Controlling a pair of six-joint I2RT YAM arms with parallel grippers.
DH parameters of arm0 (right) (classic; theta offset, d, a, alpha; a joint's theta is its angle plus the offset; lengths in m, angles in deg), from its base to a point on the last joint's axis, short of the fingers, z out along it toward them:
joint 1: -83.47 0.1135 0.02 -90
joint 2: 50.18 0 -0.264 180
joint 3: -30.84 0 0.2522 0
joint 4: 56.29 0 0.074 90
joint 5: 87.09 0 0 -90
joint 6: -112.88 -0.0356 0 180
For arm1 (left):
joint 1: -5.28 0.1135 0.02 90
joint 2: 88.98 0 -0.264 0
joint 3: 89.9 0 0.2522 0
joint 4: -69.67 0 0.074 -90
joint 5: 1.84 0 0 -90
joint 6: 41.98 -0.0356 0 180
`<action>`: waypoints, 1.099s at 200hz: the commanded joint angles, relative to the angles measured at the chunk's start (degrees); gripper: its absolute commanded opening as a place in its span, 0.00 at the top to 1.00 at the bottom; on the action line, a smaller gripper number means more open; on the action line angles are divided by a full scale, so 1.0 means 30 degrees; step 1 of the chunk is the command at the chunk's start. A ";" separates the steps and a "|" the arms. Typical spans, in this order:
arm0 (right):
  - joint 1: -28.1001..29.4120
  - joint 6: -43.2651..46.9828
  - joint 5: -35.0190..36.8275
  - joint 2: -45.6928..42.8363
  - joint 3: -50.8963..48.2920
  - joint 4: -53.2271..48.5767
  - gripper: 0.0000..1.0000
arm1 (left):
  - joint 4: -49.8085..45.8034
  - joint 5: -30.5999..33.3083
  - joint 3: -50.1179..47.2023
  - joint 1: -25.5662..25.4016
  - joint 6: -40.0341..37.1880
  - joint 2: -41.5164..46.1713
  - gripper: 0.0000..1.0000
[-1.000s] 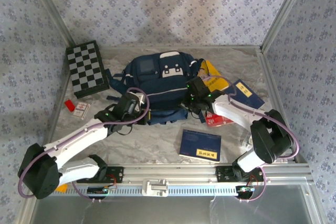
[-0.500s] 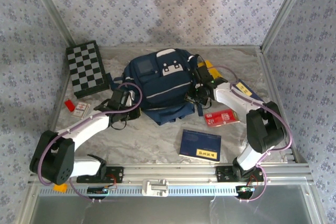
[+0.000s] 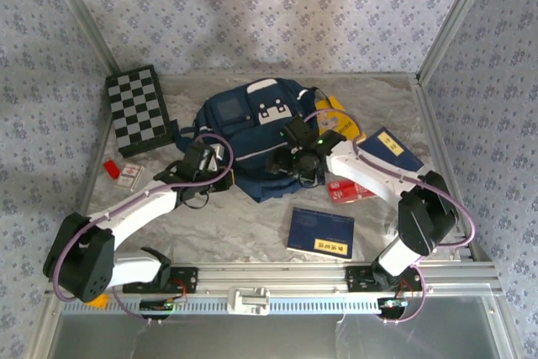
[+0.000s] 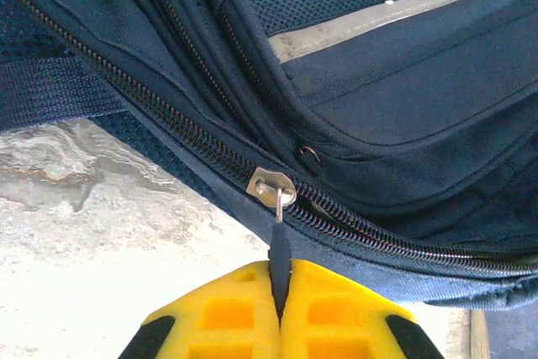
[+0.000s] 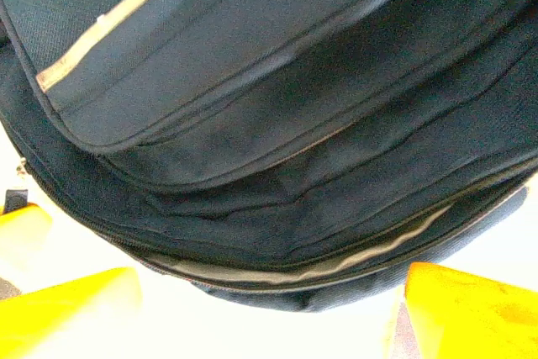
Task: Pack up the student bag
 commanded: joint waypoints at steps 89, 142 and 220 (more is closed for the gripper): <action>0.1456 -0.2900 0.3462 0.3830 0.1294 -0.0522 0.39 | -0.0945 0.1131 0.0407 -0.0927 -0.0171 0.1378 1.00; 0.1119 -0.2786 0.3248 0.2512 -0.0183 0.0665 0.97 | -0.2039 0.2373 0.1047 0.0848 -0.0891 0.0535 1.00; 0.0883 -0.3097 0.3136 0.1592 -0.0905 0.1589 1.00 | -0.1139 0.1985 0.3960 0.4881 -0.1607 -0.4204 1.00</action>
